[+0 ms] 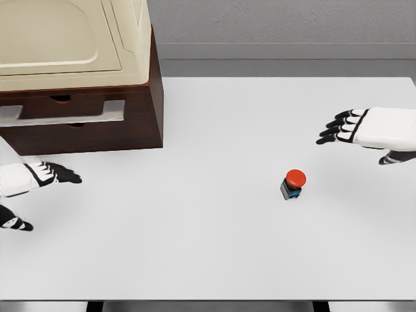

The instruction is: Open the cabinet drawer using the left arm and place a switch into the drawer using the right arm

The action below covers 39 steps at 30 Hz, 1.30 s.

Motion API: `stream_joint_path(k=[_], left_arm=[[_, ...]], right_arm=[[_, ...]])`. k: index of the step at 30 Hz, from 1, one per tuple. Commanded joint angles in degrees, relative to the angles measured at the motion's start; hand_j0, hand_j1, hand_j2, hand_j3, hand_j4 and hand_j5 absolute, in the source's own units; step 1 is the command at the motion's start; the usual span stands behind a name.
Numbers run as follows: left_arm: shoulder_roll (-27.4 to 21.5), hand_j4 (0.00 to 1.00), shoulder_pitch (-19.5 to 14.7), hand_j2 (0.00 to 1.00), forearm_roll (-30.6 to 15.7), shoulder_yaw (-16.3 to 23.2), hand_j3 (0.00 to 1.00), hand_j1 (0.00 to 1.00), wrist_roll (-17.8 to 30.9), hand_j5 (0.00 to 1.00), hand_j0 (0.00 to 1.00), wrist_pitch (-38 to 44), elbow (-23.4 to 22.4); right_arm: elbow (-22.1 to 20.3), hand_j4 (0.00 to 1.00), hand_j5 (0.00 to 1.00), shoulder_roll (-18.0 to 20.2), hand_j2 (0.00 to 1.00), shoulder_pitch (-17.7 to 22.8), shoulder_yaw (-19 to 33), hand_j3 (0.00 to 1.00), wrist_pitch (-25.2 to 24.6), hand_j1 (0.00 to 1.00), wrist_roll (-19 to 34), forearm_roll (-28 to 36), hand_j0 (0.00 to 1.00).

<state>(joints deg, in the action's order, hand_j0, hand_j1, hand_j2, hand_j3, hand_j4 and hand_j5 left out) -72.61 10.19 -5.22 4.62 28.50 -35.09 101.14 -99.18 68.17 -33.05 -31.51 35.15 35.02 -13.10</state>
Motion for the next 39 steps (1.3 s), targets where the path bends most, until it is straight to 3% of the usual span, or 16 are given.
stream_joint_path(k=[1,6,8,11,12,14,18,20,23,24,26,28,29,31,33,39], left_arm=[[4.32,1.0,0.0,1.0,-0.32,0.13,1.0,1.0,6.5,1.0,1.0,0.09,0.02],[5.56,1.0,-0.26,1.0,-0.32,0.22,1.0,1.0,6.5,1.0,1.0,0.09,0.02],[0.11,1.0,-0.17,1.0,-0.4,0.22,1.0,1.0,6.5,1.0,1.0,0.09,0.02],[-6.22,1.0,-1.23,1.0,-0.23,-0.4,1.0,1.0,6.5,1.0,1.0,0.09,-0.07],[-6.49,1.0,-3.51,1.0,-0.23,-0.57,1.0,1.0,6.5,1.0,1.0,0.09,-0.16],[-7.63,1.0,-4.39,1.0,-0.58,-0.48,1.0,1.0,6.5,1.0,1.0,0.09,-0.16],[-10.0,1.0,-6.24,1.0,-3.83,-0.57,1.0,1.0,6.5,1.0,1.0,0.09,0.02],[-11.14,1.0,-10.28,1.0,-5.15,-0.57,1.0,1.0,6.5,1.0,1.0,0.09,0.02],[-14.66,0.96,-12.21,0.96,-5.15,-0.75,0.96,0.96,4.55,0.96,0.96,0.09,0.02],[-14.66,0.93,-14.41,0.93,-5.32,-0.75,0.93,0.93,4.46,0.93,0.93,0.09,0.02],[-14.66,0.96,-14.24,0.96,-7.52,-0.66,0.96,0.96,0.07,0.96,0.96,0.09,0.02],[-14.66,0.97,-14.06,0.97,-7.79,-0.48,0.97,0.97,-7.93,0.97,0.97,0.09,0.02],[-14.57,0.94,-13.71,0.94,-7.79,-0.31,0.94,0.94,-7.93,0.94,0.94,0.09,0.02],[-12.99,0.94,-13.18,0.94,-7.7,-0.13,0.94,0.94,-3.72,0.94,0.94,0.09,0.02],[-3.34,0.94,-13.18,0.94,-7.7,-0.05,0.94,0.94,6.5,0.94,0.94,0.09,0.02],[0.1,0.93,-13.45,0.93,-11.57,0.13,0.93,0.93,6.5,0.93,0.93,0.81,0.02]], right_arm=[[-0.67,1.0,1.0,-0.06,1.0,0.0,0.04,1.0,-0.15,1.0,-0.02,0.27,1.0],[0.56,1.0,1.0,-2.86,1.0,0.0,-2.24,1.0,-0.15,1.0,-0.02,0.18,1.0],[0.65,1.0,1.0,-6.12,1.0,-0.61,-2.5,1.0,-0.15,1.0,-0.02,-0.35,1.0],[0.39,1.0,1.0,-7.0,1.0,-0.62,-2.77,1.0,-0.15,1.0,-0.02,-1.49,1.0],[0.39,1.0,1.0,-7.96,1.0,-0.7,-2.77,1.0,-0.15,1.0,-0.02,-2.19,1.0],[0.3,1.0,1.0,-10.42,1.0,-1.32,-2.77,1.0,-0.15,1.0,-0.02,-5.97,1.0],[0.04,1.0,1.0,-10.78,1.0,-1.23,-3.38,1.0,-0.15,1.0,-0.02,-6.85,1.0],[-0.23,1.0,1.0,-11.13,1.0,-1.32,-4.52,1.0,-0.15,1.0,-0.02,-8.34,1.0],[-0.93,1.0,1.0,-11.22,1.0,-1.32,-6.46,1.0,-0.15,1.0,-0.02,-10.72,1.0],[-0.93,1.0,1.0,-11.22,1.0,-1.32,-6.55,1.0,-0.15,1.0,-0.02,-10.81,1.0],[-0.93,1.0,1.0,-11.22,1.0,-1.23,-7.34,1.0,-0.15,1.0,-0.02,-10.81,1.0],[-0.93,1.0,1.0,-11.22,1.0,-1.23,-7.43,1.0,-0.15,1.0,-0.02,-11.77,1.0],[-1.02,1.0,1.0,-11.22,1.0,-1.23,-7.78,1.0,-0.15,1.0,-0.02,-11.86,1.0],[-0.93,1.0,1.0,-11.22,1.0,-1.23,-7.95,1.0,-0.15,1.0,-0.02,-11.86,1.0],[-0.93,1.0,1.0,-11.22,1.0,-1.23,-8.13,1.0,-0.15,1.0,-0.02,-12.74,1.0],[-0.93,1.0,1.0,-11.22,1.0,-1.23,-8.66,1.0,-0.15,1.0,-0.02,-14.59,1.0]])
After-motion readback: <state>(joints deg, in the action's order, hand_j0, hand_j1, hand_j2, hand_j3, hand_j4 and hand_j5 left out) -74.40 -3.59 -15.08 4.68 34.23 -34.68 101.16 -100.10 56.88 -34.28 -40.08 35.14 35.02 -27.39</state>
